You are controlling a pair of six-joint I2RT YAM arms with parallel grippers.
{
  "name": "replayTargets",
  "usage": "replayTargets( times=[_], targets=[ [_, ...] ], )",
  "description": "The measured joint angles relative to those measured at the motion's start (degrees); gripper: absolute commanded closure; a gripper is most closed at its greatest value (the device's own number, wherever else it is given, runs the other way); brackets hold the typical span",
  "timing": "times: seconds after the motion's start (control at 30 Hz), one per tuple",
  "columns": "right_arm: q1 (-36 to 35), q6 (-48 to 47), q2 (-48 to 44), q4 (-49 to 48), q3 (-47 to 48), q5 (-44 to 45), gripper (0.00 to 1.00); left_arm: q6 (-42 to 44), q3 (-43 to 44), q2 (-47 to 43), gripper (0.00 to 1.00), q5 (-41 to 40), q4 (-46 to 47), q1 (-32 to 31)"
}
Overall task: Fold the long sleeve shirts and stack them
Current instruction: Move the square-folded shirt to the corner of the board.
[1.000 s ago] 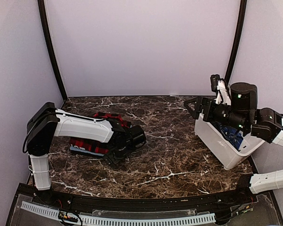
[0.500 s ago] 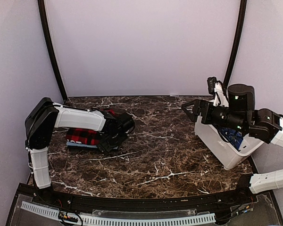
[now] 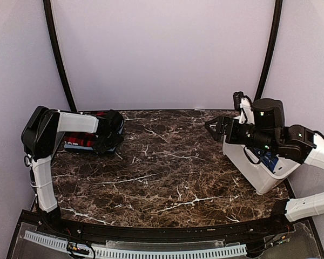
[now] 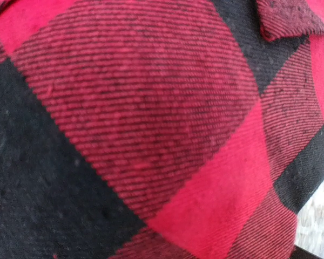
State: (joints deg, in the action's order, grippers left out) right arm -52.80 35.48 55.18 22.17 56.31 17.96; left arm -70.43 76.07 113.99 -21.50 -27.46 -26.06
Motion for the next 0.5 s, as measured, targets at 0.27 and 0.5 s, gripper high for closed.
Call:
replayTargets(
  times=[0.27, 0.5],
  targets=[
    [0.00, 1.51, 2.47, -1.16, -0.96, 1.84, 0.01, 10.05, 5.70, 4.37, 0.01, 1.99, 4.11, 8.63],
    [0.02, 2.36, 3.93, -1.16, -1.18, 3.19, 0.01, 16.59, 9.11, 6.71, 0.01, 4.87, 6.16, 12.70]
  ],
)
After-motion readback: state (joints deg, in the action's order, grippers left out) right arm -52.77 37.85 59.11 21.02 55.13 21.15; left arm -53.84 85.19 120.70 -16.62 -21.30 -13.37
